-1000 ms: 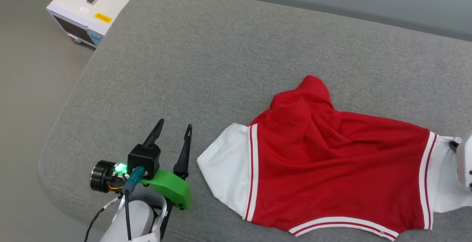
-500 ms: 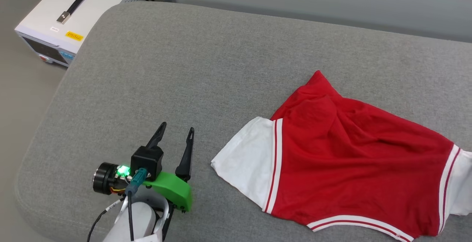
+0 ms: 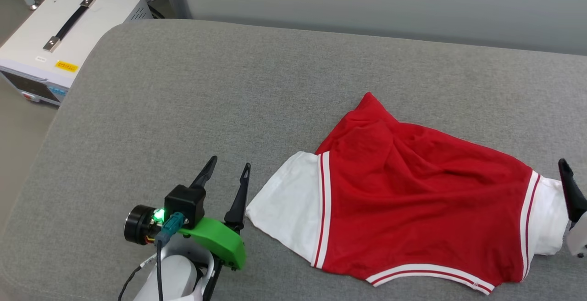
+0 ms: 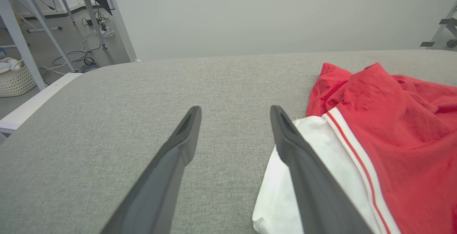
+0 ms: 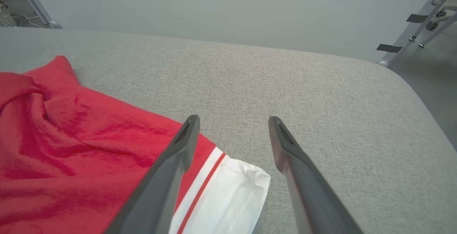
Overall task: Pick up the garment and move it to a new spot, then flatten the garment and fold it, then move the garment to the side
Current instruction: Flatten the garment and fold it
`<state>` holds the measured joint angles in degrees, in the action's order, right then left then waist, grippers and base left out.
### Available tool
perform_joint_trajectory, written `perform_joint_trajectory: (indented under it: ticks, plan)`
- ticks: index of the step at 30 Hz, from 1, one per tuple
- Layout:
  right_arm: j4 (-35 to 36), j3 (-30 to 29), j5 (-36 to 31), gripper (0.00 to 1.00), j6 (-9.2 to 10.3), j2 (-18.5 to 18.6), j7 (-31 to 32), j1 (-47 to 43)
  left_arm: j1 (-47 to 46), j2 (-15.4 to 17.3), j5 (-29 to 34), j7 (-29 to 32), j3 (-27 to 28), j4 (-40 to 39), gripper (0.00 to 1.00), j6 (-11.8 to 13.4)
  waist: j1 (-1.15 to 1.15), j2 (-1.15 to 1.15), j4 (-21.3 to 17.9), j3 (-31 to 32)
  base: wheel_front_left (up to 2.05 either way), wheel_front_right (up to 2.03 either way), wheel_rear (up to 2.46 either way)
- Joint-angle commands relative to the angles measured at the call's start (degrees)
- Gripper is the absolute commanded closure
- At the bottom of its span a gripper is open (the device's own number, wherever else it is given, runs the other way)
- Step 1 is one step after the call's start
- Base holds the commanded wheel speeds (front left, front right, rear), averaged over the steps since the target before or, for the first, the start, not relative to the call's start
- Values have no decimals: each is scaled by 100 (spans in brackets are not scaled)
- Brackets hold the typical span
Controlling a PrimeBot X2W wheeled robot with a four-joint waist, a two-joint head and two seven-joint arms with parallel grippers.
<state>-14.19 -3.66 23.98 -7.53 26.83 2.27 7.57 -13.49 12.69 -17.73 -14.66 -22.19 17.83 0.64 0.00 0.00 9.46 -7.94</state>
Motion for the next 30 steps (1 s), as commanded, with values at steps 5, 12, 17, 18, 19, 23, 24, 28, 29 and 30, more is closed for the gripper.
perform_joint_trajectory:
  ticks: [5,12,17,18,19,23,24,28,29,30]
  plan:
    - [816,-289,-402,0,4,-746,-507,-673,189,67,-113,96,-60,-100,0,-79,0,0,-177,26,0,0,0]
    - [1564,-379,-777,0,4,-1396,-510,-1081,262,226,-313,876,-97,-430,0,-124,0,0,-374,-34,0,0,0]
    - [1845,-430,-859,0,4,-1550,-265,-1171,248,444,-395,2037,-175,-787,0,-15,0,0,-507,-84,0,0,0]
    - [1874,-441,-866,0,4,-1563,-227,-1178,253,481,-413,2274,-207,-847,0,-6,0,0,-526,-94,0,0,0]
    - [1901,-447,-867,0,4,-1585,-176,-1191,265,532,-436,2584,-251,-922,0,5,0,0,-554,-111,0,0,0]
    - [1961,-393,-900,0,4,-1638,-59,-1217,313,720,-429,3563,-391,-1111,0,130,0,0,-675,-201,0,0,0]
    - [1969,-368,-907,0,4,-1647,-47,-1211,316,768,-389,3709,-409,-1140,0,179,0,0,-709,-229,0,0,0]
    - [1989,-320,-922,0,4,-1703,-19,-1190,310,878,-247,4041,-410,-1204,0,417,0,0,-835,-356,0,0,0]
    - [1989,-312,-929,0,4,-1711,-11,-1184,291,910,-191,4058,-416,-1202,0,455,0,0,-866,-393,0,0,0]
    - [1988,-302,-934,0,4,-1716,-4,-1176,283,926,-170,4073,-413,-1185,0,482,0,0,-894,-423,0,0,0]
